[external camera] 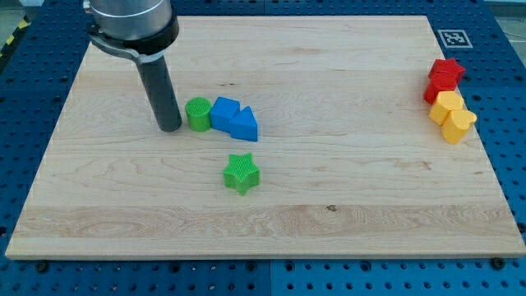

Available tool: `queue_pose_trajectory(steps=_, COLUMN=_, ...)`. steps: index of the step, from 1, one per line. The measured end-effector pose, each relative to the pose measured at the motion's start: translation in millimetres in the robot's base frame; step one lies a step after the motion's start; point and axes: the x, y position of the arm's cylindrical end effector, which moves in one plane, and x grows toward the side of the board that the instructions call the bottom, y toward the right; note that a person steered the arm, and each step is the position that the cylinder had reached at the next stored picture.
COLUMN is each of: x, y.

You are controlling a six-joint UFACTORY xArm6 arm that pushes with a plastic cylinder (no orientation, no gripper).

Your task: Separate the green circle from the blue cube

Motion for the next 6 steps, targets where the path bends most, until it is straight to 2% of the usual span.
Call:
queue_pose_trajectory(steps=4, x=-30, y=0)
queue_pose_trajectory(steps=6, x=-32, y=0)
